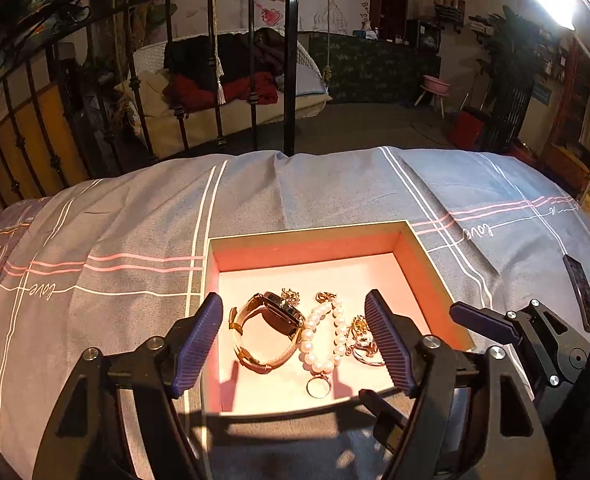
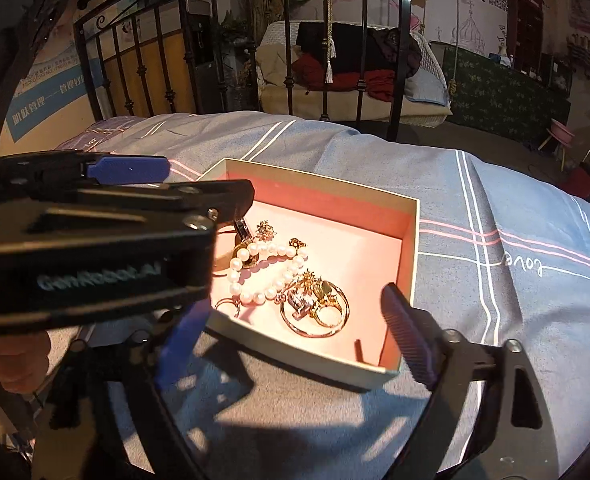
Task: Organize jewelry
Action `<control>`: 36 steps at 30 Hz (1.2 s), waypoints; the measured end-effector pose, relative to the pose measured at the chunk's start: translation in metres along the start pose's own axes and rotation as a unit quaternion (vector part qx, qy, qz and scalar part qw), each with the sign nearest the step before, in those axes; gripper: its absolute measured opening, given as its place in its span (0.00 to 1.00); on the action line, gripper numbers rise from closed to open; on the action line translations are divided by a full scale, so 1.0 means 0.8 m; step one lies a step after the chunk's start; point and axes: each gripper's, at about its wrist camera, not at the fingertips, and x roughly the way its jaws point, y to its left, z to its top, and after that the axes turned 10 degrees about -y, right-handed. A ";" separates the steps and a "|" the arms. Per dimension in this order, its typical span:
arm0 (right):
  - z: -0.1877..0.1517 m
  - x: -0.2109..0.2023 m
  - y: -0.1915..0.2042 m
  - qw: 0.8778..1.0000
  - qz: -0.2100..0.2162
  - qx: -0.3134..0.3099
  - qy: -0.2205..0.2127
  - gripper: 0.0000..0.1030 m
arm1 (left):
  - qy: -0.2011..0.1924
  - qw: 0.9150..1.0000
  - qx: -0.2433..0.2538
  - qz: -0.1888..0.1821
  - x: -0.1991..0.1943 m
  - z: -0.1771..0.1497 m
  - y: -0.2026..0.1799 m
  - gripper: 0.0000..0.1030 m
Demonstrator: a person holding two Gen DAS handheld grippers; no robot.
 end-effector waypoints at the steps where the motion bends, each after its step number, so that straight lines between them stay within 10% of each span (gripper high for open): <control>1: -0.007 -0.007 0.001 1.000 -0.002 0.000 0.000 0.93 | -0.007 1.000 -0.002 -0.005 -0.011 -0.005 -0.001 0.79; 5: -0.029 -0.042 0.003 1.000 -0.019 -0.004 -0.019 0.94 | -0.050 0.999 -0.016 -0.001 -0.066 -0.032 0.002 0.86; 11: -0.035 -0.137 0.009 0.979 -0.109 -0.015 -0.171 0.94 | -0.171 0.984 -0.020 0.036 -0.156 -0.067 0.007 0.93; 19: -0.021 -0.205 0.006 0.954 -0.124 0.001 -0.272 0.94 | -0.199 0.979 -0.013 0.040 -0.181 -0.076 0.001 0.93; 36: -0.022 -0.230 0.011 0.951 -0.110 0.007 -0.290 0.94 | -0.215 0.975 -0.014 0.049 -0.202 -0.084 0.007 0.93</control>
